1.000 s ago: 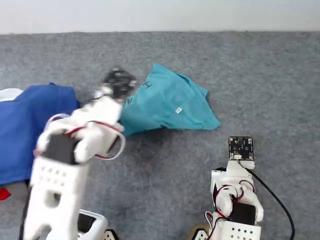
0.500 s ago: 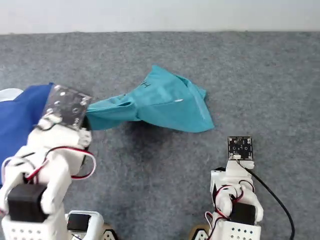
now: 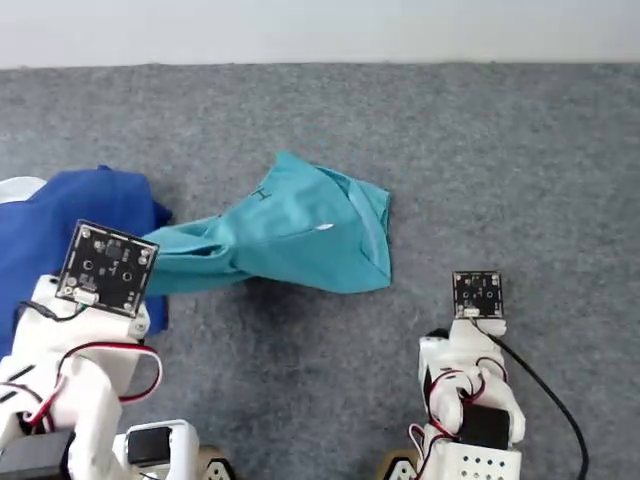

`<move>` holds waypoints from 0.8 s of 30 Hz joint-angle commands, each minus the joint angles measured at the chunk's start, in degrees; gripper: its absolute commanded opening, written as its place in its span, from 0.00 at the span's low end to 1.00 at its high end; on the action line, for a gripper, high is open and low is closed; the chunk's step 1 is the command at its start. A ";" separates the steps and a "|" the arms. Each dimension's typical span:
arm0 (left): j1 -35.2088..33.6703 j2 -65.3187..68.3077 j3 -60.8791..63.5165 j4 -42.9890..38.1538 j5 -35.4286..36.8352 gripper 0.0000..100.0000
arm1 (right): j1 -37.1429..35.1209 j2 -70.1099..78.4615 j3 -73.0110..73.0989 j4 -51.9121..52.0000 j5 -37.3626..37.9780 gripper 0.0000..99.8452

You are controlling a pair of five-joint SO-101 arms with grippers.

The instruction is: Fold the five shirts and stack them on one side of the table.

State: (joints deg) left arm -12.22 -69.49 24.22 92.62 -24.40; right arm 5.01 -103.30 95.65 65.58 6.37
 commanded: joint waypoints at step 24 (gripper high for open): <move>-0.26 -0.53 2.24 4.48 -0.62 0.01 | -17.45 60.70 -54.86 -4.88 12.31 0.01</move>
State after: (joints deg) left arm -12.57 -69.76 26.68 96.84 -24.66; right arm -11.96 -53.89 49.41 61.89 12.79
